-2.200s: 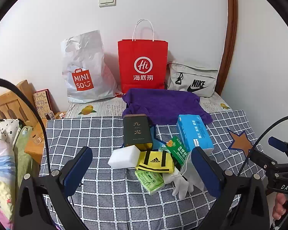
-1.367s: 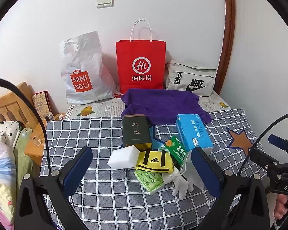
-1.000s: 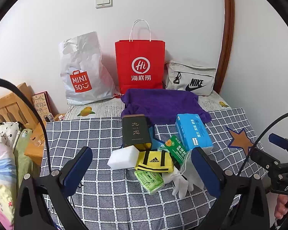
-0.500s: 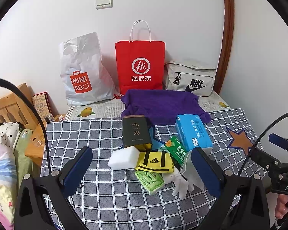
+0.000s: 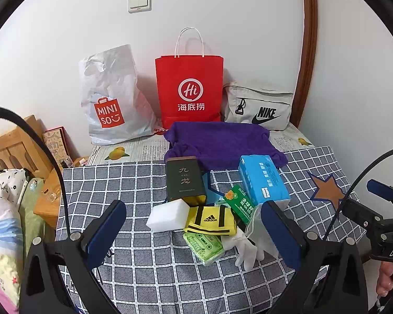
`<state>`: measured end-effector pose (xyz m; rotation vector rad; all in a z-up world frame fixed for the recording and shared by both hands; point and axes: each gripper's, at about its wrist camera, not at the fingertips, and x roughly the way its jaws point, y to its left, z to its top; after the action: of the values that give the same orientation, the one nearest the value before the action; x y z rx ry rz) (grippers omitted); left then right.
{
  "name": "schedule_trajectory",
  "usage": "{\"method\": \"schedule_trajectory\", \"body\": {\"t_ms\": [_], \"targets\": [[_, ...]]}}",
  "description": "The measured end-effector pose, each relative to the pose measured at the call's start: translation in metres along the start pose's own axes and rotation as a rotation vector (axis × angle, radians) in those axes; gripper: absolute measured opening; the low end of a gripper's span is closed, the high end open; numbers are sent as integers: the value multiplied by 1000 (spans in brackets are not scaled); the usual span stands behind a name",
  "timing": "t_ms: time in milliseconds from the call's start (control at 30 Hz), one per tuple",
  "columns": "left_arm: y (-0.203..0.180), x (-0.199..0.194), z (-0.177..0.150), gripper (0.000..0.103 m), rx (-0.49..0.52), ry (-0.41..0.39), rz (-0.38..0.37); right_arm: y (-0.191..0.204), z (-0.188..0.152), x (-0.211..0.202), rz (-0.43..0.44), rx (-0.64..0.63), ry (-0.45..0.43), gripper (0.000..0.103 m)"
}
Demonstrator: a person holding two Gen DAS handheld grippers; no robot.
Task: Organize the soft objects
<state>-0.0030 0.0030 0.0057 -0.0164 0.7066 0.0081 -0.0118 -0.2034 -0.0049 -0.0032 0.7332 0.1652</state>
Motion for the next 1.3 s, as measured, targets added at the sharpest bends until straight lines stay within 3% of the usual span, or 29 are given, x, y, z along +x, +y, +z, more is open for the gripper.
{"method": "schedule_trajectory", "body": {"t_ms": [300,633,867,1133,1300], "targets": [[1,1,2,103,1,-3,-3,-1,0,2,-5,0,-2,103],[6,12,-3,103,-9,20,-26,-3,-7,26,58,3,48,103],[42,51,-15,103,-89,101,-5,2,-17,55,41,-27,97,103],[83,104,-36,103,-125,168,77,2,-24,84,33,-31,153,103],[85,139,-46,103,-156,218,-10,3,-27,103,52,-24,190,103]]}}
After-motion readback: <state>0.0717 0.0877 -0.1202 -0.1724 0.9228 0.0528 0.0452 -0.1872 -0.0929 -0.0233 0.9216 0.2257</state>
